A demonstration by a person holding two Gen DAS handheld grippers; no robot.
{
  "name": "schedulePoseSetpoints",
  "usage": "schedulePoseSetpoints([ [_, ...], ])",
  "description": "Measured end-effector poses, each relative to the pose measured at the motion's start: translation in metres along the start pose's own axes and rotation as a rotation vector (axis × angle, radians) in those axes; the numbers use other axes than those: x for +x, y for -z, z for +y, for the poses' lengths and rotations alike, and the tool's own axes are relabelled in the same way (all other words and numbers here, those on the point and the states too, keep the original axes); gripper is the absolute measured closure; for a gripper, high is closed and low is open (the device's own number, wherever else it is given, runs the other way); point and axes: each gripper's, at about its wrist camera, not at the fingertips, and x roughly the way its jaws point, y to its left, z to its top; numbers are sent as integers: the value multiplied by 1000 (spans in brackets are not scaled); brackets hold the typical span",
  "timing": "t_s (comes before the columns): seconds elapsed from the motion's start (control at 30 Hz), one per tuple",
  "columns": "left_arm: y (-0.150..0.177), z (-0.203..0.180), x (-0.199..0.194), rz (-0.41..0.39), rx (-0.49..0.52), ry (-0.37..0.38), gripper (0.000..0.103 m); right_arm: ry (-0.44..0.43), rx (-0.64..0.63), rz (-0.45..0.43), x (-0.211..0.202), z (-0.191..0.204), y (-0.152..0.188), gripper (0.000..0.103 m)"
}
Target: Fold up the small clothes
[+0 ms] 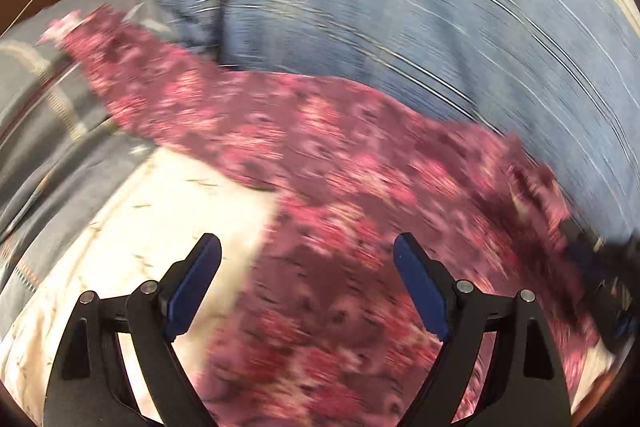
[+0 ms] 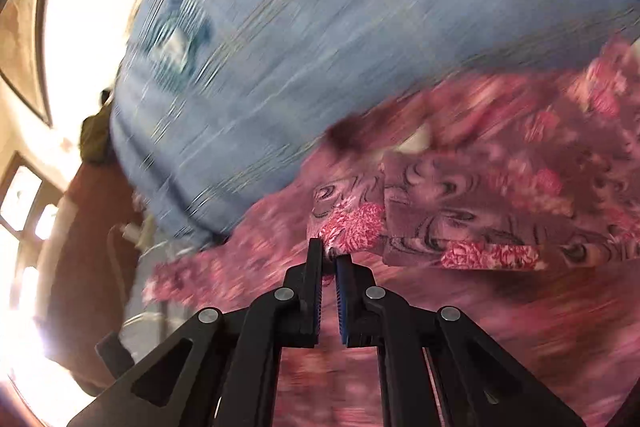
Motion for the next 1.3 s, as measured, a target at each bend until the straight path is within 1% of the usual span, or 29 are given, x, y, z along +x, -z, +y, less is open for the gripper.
schedulePoseSetpoints([
  [0.03,-3,9,2,7,-40,-8,15,4,4,31,9,0,9,92],
  [0.1,-4,19,7,29,-81,0,15,81,6,133,33,-3,23,90],
  [0.13,-4,22,11,50,-96,17,15,119,17,173,38,-8,29,90],
  [0.17,-4,23,14,66,-99,29,15,125,39,212,35,-15,36,90],
  [0.2,-3,21,15,75,-97,38,15,104,49,219,26,-18,41,90],
  [0.23,0,18,15,87,-86,58,15,84,38,213,10,-21,46,89],
  [0.3,7,1,13,118,-38,128,15,77,-5,184,-30,-29,54,81],
  [0.33,11,-10,9,137,-5,174,15,83,-16,163,-49,-34,56,73],
  [0.37,16,-23,5,156,33,224,15,103,-20,137,-72,-43,59,68],
  [0.4,20,-31,1,169,58,262,15,130,-16,113,-93,-52,57,68],
  [0.43,28,-47,-3,204,93,332,15,151,-11,93,-113,-64,60,67],
  [0.47,33,-58,-3,235,111,373,15,167,1,78,-129,-75,63,67],
  [0.5,40,-73,0,285,127,409,15,180,20,66,-144,-86,64,67],
  [0.53,44,-85,6,330,130,424,15,186,49,51,-161,-99,67,67],
  [0.6,46,-103,21,387,107,441,15,183,92,27,-175,-115,68,67],
  [0.63,45,-114,32,405,86,422,15,180,113,11,-181,-123,69,67],
  [0.67,41,-120,37,382,70,396,15,174,135,-6,-189,-131,70,67],
  [0.7,37,-125,41,340,56,386,15,163,158,-26,-197,-140,70,67],
  [0.73,32,-132,44,315,46,378,16,153,175,-38,-202,-145,72,66],
  [0.8,21,-139,50,293,54,355,71,127,216,-65,-212,-157,70,66],
  [0.83,12,-141,53,299,77,351,97,112,231,-76,-213,-159,68,64],
  [0.9,2,-129,46,262,35,342,98,70,261,-105,-215,-166,63,61],
  [0.97,-8,-110,29,192,-15,340,98,25,293,-131,-214,-174,55,57],
  [1.0,-12,-100,21,157,-22,325,98,8,310,-136,-211,-177,51,56],
  [1.07,-16,-87,15,131,-8,298,98,-40,350,-146,-198,-183,39,56],
  [1.17,-14,-74,22,157,3,265,98,-87,410,-153,-173,-186,22,56],
  [1.2,-12,-73,26,162,-2,250,98,-64,449,-165,-166,-190,17,56],
  [1.23,-11,-66,32,175,-24,237,98,-51,476,-184,-159,-190,13,59],
  [1.3,-9,-57,42,206,-63,254,98,-66,493,-242,-157,-192,3,68],
])
